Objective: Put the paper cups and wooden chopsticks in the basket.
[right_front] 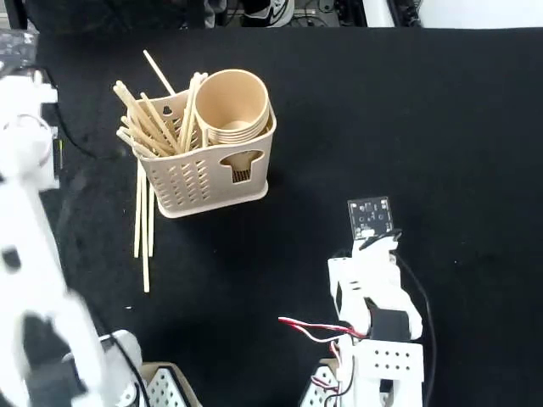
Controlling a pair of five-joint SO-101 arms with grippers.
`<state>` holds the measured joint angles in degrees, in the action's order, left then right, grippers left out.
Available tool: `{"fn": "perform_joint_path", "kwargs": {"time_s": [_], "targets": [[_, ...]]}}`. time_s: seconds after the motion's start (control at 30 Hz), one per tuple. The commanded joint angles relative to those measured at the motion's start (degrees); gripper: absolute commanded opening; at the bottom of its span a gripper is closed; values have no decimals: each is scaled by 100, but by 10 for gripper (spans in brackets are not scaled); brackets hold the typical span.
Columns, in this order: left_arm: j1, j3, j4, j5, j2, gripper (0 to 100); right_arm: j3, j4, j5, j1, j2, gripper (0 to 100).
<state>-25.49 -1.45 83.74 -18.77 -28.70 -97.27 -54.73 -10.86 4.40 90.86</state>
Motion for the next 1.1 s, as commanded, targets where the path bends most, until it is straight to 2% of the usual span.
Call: {"fn": "perform_joint_path", "kwargs": {"time_s": [0.0,0.17,0.3,0.37,0.43,0.53,0.63,0.8,0.93,1.0,1.07], "targets": [[365,1736,-1758,853,-2919,29,13,-18,-26,-53,57,12],[778,4444,-4774,1820,-5196,29,13,-18,-26,-53,57,12],[1112,6316,-7473,2505,-6400,29,13,-18,-26,-53,57,12],[1385,6809,-8264,2637,-6681,29,13,-18,-26,-53,57,12],[1692,6932,-8273,2690,-6681,29,13,-18,-26,-53,57,12],[2141,7055,-7842,2699,-6400,29,13,-18,-26,-53,57,12],[2475,7240,-7912,2699,-5934,29,13,-18,-26,-53,57,12],[2501,7371,-8396,2699,-5002,29,13,-18,-26,-53,57,12],[2527,7319,-8440,2699,-4387,29,13,-18,-26,-53,57,12],[2545,7292,-8378,2699,-4264,37,13,-18,-26,-53,57,12],[2563,7125,-7877,2725,-4281,110,13,-18,-26,-53,57,12]]}}
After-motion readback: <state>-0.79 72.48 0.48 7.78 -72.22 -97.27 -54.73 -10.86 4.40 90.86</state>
